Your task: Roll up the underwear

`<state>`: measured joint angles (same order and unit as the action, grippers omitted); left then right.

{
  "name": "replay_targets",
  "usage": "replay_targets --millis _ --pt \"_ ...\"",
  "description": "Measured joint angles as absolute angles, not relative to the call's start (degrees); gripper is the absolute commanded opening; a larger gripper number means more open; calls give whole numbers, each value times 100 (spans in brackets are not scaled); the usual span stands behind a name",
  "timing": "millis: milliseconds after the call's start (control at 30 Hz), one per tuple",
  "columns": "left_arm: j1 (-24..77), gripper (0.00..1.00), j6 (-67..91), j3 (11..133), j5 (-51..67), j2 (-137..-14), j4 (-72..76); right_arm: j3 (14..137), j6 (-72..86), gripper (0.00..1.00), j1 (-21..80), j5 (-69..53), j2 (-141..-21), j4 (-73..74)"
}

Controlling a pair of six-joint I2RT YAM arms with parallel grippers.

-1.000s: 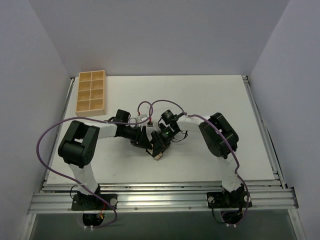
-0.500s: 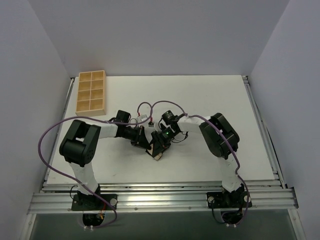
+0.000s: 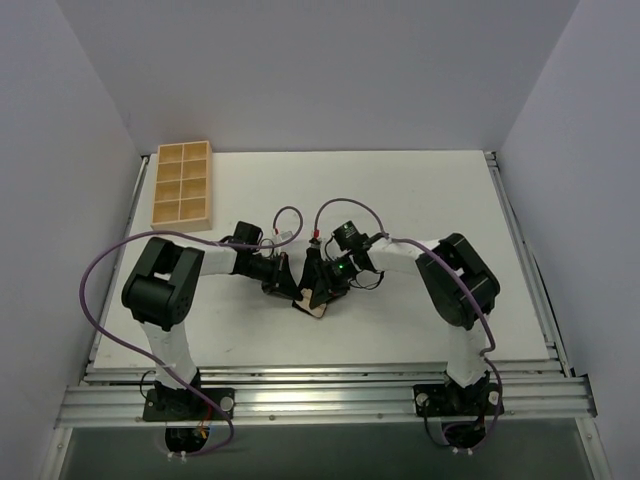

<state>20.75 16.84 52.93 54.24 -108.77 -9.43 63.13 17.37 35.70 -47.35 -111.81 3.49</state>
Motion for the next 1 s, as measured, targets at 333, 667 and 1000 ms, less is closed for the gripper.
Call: replay_targets --millis 333,667,1000 --pt "2062 2 2121 5290 5376 -10930 -788 6084 2036 9 3592 -4217 -10919 150" --pt "2051 2 2257 5290 5339 -10932 -781 6112 2029 19 3712 -3758 -10792 255" --pt "2040 2 2281 5290 5321 -10932 -749 6235 2117 27 3612 -3221 -10617 349"
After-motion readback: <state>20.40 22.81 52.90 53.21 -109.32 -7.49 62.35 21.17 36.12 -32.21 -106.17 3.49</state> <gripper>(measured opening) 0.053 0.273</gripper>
